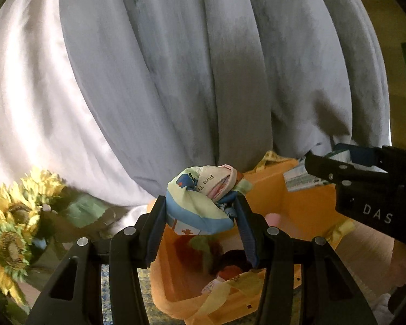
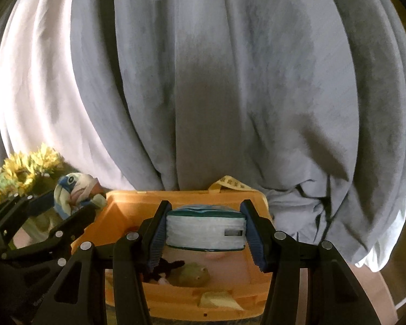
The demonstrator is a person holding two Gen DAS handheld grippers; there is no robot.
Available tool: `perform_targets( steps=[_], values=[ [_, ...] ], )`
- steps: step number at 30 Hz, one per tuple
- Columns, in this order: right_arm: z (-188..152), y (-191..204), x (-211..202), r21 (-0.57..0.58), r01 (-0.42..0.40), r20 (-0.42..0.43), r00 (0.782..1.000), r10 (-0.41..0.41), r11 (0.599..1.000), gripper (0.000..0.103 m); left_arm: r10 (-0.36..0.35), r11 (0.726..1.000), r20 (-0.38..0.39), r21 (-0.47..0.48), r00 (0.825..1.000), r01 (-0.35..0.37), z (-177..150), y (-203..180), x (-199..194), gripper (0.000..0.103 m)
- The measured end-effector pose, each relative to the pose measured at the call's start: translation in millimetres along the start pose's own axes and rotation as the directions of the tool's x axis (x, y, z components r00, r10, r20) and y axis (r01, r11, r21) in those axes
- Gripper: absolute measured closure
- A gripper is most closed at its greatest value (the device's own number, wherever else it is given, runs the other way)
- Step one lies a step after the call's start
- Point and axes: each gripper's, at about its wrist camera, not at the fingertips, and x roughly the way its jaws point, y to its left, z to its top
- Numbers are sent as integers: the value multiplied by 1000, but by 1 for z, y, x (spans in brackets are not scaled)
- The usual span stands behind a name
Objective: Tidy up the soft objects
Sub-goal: 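Carry the cloth bundle and white box over the orange crate and open both tools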
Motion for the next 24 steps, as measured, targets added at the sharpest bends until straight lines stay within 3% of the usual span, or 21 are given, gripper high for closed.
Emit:
perform_targets(
  steps=[8,11,24],
  values=[
    [-6,-3,33,10,-19,-68,997,19,1000,49,-19,1000,-71,-13,997,18,-9,1,34,46],
    [-8,-5,41,21,-24,-86,996,26,999,38,-14,1000,-83,-13,996,13,-10,0,39,40],
    [-5,-7,1,3,23,-23,999,-23,1000,32,7,997,-56,-70,998,-11,-7,6,-4,29]
  ],
)
